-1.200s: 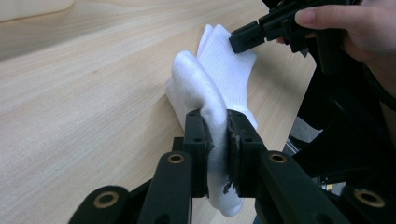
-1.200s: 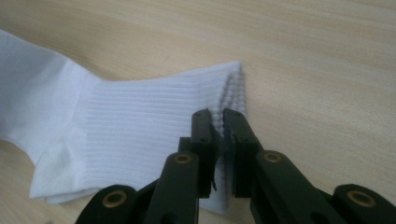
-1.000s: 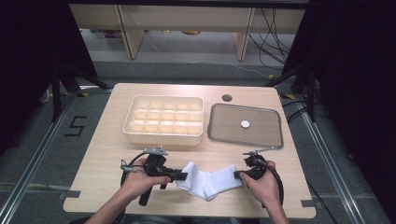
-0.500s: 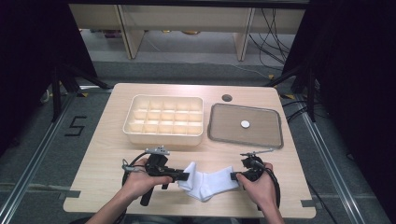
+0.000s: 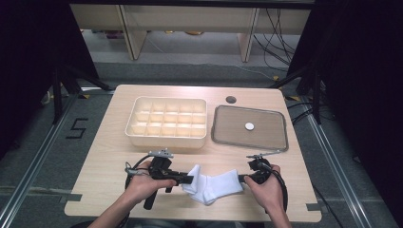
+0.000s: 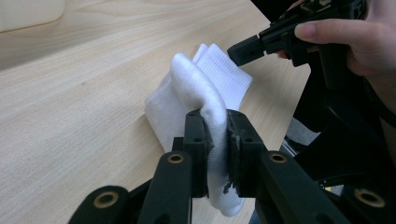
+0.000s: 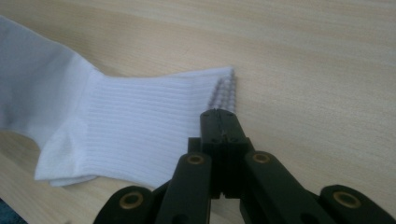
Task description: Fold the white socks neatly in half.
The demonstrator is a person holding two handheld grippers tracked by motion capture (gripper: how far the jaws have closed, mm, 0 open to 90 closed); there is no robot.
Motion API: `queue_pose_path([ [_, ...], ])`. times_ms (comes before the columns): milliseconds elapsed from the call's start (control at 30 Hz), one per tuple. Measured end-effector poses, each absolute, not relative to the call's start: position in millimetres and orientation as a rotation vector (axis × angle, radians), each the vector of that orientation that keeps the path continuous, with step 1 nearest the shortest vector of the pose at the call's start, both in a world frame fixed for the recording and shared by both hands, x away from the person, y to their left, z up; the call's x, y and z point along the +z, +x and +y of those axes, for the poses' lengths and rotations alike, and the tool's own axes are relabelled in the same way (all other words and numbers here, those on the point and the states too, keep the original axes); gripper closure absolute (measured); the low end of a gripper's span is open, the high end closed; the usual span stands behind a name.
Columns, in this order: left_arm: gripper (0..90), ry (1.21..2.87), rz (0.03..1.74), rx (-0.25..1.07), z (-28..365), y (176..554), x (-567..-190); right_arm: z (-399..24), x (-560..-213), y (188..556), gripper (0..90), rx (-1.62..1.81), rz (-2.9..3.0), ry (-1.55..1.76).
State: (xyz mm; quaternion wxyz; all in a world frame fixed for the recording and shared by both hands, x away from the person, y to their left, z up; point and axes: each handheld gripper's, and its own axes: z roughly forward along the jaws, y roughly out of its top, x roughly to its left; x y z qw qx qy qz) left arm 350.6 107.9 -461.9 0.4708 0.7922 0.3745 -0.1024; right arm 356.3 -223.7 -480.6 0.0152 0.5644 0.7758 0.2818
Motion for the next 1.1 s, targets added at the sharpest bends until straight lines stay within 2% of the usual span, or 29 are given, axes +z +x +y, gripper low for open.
queue_pose_path([
  [1100, 79.3, 1.953, 0.920, -0.268, 99, 346, -468, -202, -487, 340, 90.0, 0.860, 2.423, 1.744],
])
